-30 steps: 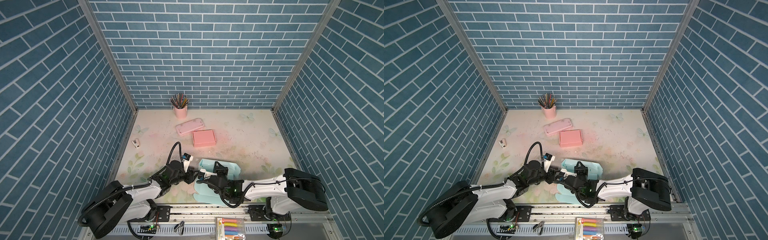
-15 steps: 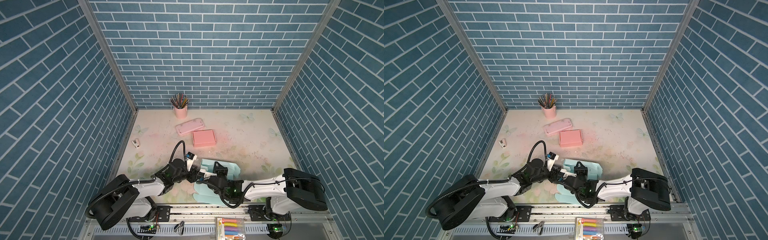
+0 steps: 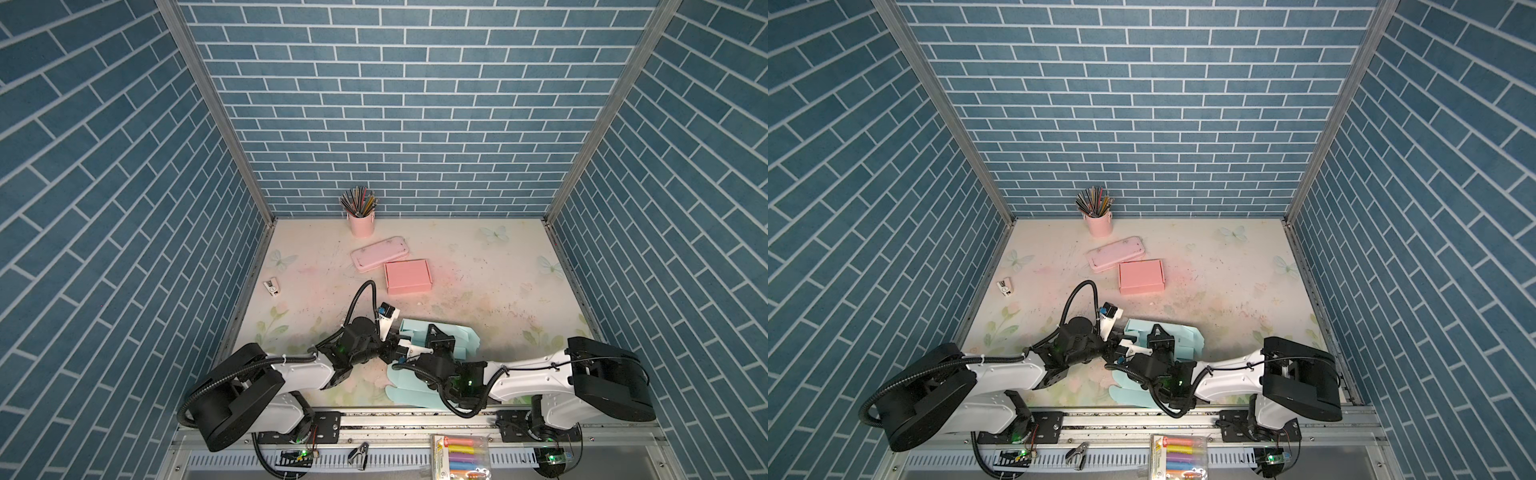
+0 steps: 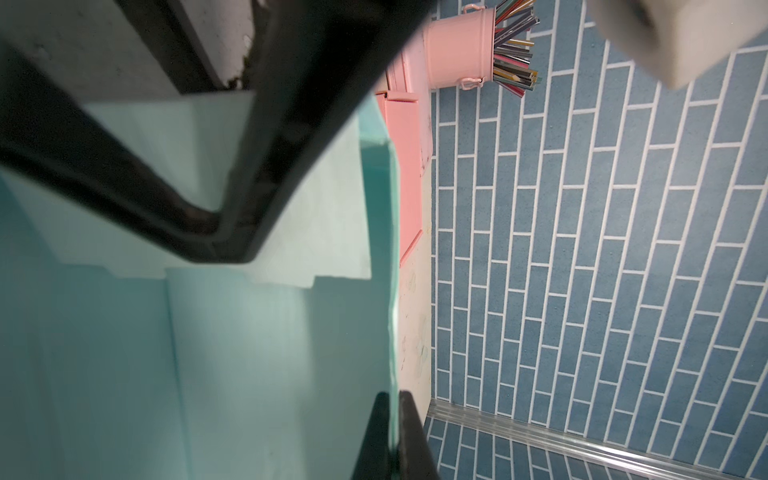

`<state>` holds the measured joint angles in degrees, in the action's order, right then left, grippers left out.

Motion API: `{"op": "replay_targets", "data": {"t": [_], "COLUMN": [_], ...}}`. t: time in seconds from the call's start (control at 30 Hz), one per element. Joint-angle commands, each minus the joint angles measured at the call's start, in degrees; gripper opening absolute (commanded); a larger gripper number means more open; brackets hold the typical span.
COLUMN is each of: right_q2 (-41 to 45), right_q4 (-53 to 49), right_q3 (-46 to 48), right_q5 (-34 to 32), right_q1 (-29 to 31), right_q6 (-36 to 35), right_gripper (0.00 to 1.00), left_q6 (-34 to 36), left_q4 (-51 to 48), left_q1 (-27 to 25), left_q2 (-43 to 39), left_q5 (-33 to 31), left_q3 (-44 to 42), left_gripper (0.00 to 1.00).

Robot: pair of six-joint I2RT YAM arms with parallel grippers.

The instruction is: Fold the paper box

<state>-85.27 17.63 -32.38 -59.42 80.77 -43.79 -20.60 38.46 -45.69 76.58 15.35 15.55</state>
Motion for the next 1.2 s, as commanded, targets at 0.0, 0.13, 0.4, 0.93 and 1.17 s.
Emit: {"op": "replay_targets", "data": {"t": [0.0, 0.13, 0.4, 0.93, 1.17], "right_q2": [0.61, 1.2, 3.25, 15.55, 20.48], "right_q4": [-0.48, -1.04, -7.09, -17.48, -19.78], "right_q3": [-0.34, -1.29, -3.51, -12.23, -20.52], "right_q5": [1.59, 1.74, 2.86, 13.93, 28.08], "right_q1": [0.91, 1.14, 2.35, 3.47, -3.02], "right_q6": [0.41, 1.27, 8.65, 26.5, 36.57], "right_gripper": [0.0, 0.0, 0.06, 0.58, 0.63], "left_q6": [0.97, 1.12, 1.44, 2.78, 3.42], "left_q4": [0.77, 0.74, 1.14, -1.01, -2.05], "left_q1": [-0.36, -0.53, -0.75, -0.64, -0.72], "left_q2": [-0.46, -0.46, -0.98, -2.82, -4.14], "left_q5": [-2.67, -3.89, -7.21, -11.4, -14.21], "left_q3": [1.3, 1.17, 0.53, 0.31, 0.84], "left_gripper": [0.39, 0.34, 0.19, 0.13, 0.12]}}
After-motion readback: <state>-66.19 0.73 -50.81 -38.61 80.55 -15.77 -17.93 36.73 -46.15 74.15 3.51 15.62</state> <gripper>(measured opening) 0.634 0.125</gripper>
